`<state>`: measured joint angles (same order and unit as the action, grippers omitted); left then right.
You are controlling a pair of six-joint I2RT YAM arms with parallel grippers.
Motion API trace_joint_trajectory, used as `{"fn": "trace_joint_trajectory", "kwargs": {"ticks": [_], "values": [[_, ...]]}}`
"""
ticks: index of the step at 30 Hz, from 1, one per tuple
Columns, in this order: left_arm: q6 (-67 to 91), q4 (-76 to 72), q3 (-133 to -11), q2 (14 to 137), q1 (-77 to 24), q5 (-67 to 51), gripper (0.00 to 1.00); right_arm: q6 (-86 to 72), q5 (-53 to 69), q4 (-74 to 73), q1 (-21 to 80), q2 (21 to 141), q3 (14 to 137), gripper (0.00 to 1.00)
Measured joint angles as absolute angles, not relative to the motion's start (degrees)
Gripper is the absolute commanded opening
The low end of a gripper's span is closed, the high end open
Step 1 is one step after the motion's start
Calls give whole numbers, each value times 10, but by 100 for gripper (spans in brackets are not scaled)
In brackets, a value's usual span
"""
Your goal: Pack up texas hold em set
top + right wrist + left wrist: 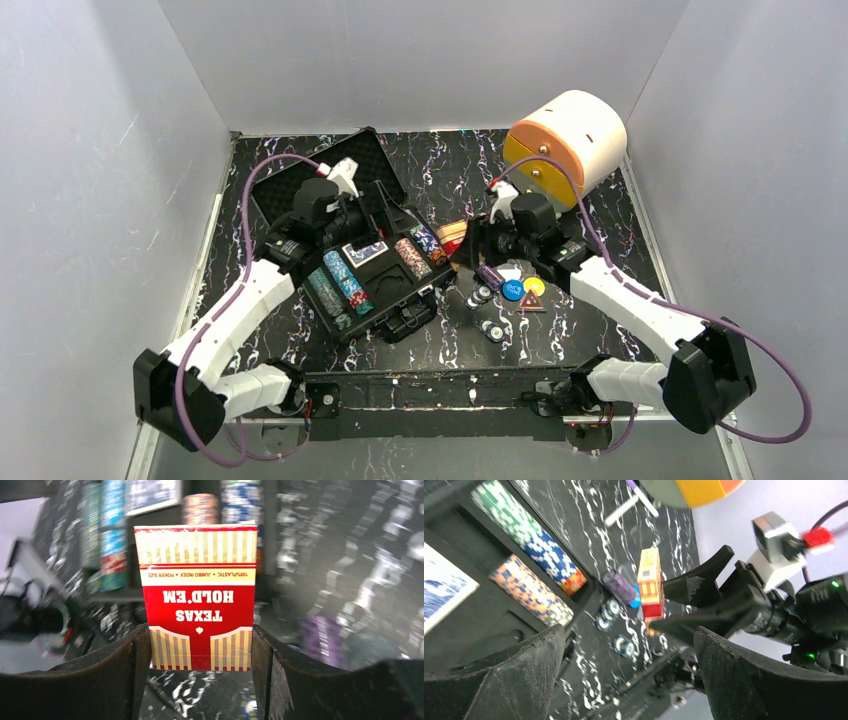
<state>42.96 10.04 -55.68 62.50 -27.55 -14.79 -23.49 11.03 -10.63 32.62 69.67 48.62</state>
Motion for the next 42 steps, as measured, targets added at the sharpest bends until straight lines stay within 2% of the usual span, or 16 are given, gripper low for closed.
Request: {"fn": "trace_joint_trajectory", "kwargs": {"ticks": [4,10,17,28,32,37,38,39,40,42], "values": [[482,95,-555,664,-276,-224,98,-206,182,-65,389,679,486,63],[527,73,-528,660,-276,-317,97,-179,235,-37,443,681,486,63],[567,74,-459,603,-276,-383,86,-138,282,-35,469,692,502,66],[619,77,-438,573,-276,-394,74,-93,310,-42,487,709,520,66],[648,77,-435,573,-276,-389,63,-74,302,-49,497,709,520,66],[671,78,-404,563,-276,-391,38,-43,300,-60,501,712,524,65],[674,81,-397,561,-276,-393,29,-37,300,-62,501,715,526,65],[677,83,-390,560,-276,-396,25,-30,300,-65,501,717,529,66],[679,84,-384,559,-275,-397,19,-23,300,-70,501,720,533,67],[681,92,-379,556,-275,-399,12,-11,302,-85,502,727,541,76]]}}
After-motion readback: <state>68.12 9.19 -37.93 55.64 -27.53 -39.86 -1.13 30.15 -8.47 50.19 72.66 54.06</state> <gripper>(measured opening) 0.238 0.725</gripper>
